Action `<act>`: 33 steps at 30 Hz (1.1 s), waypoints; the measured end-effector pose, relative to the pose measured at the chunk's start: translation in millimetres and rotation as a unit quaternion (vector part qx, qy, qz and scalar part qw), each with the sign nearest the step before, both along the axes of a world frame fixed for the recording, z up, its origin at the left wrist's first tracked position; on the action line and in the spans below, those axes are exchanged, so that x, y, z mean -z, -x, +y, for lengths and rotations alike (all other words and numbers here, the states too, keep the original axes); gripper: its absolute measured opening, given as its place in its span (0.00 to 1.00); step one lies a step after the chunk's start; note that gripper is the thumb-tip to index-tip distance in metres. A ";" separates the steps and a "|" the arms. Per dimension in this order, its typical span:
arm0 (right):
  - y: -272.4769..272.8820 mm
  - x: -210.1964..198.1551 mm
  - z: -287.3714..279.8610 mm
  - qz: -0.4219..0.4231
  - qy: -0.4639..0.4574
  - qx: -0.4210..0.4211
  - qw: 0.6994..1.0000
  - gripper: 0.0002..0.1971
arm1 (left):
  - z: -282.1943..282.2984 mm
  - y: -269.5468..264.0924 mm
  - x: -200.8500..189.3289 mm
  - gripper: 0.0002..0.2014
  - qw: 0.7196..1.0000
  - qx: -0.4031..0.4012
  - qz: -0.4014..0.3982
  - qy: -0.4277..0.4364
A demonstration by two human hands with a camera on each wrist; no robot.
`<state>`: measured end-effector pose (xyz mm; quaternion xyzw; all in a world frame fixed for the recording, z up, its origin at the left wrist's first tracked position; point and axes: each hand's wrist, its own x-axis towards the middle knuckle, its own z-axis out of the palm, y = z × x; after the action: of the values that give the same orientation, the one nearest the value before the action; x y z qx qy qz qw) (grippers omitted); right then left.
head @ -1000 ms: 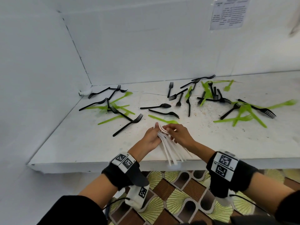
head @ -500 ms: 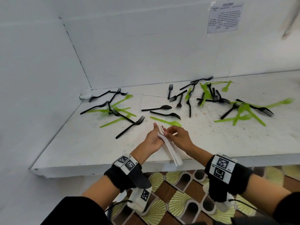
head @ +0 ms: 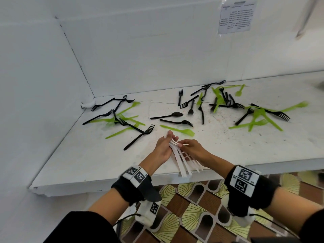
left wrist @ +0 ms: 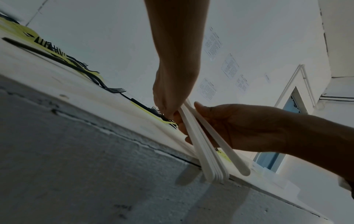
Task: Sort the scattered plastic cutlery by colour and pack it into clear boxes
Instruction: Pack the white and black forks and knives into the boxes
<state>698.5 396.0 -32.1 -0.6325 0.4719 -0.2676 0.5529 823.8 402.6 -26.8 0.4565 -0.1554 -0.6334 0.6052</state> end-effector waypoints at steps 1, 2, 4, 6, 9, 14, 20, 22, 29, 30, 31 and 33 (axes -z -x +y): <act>0.2 0.3 0.5 -0.008 -0.013 -0.008 1.000 0.14 | -0.3 0.1 0.6 0.10 1.000 0.002 -0.007 0.002; 0.7 0.2 1.4 -0.016 -0.027 -0.012 0.999 0.15 | -1.5 0.3 1.3 0.10 1.000 0.009 -0.014 0.004; 2.2 -1.5 4.8 -0.035 -0.053 -0.001 0.998 0.15 | -3.6 1.4 0.9 0.10 0.999 0.032 -0.040 0.008; 3.0 -3.7 6.7 -0.062 -0.092 0.023 0.994 0.15 | -6.1 2.7 0.9 0.11 0.995 0.064 -0.077 0.015; 7.5 -8.5 8.2 -0.134 -0.193 0.039 0.971 0.12 | -9.6 5.5 0.0 0.10 0.985 0.109 -0.132 0.028; 24.9 -16.1 10.5 -0.170 -0.266 0.056 0.947 0.07 | -15.3 13.1 -1.2 0.12 0.960 0.178 -0.209 0.056; 41.5 -11.5 11.2 -0.163 -0.262 0.105 0.945 0.06 | -20.4 24.6 -2.8 0.15 0.935 0.230 -0.264 0.056; 47.0 -10.5 10.1 -0.158 -0.245 0.123 0.948 0.06 | -23.8 31.3 -2.6 0.12 0.932 0.226 -0.279 0.057; 96.6 -14.1 5.6 -0.097 -0.152 0.165 0.970 0.07 | -37.3 71.9 -6.1 0.11 0.923 0.216 -0.293 0.123; 107.3 -14.0 5.1 -0.088 -0.137 0.170 0.972 0.08 | -39.5 81.5 -8.0 0.11 0.919 0.223 -0.296 0.134; 119.0 -13.9 4.8 -0.084 -0.125 0.177 0.973 0.08 | -41.9 92.5 -10.0 0.11 0.915 0.229 -0.299 0.145; 144.2 -14.4 4.5 -0.085 -0.112 0.190 0.972 0.08 | -47.3 117.5 -13.3 0.12 0.908 0.240 -0.301 0.167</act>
<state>554.3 400.5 -17.7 -0.4405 0.5615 -0.3660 0.5973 706.3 355.4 -13.5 0.4668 -0.5385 -0.5567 0.4268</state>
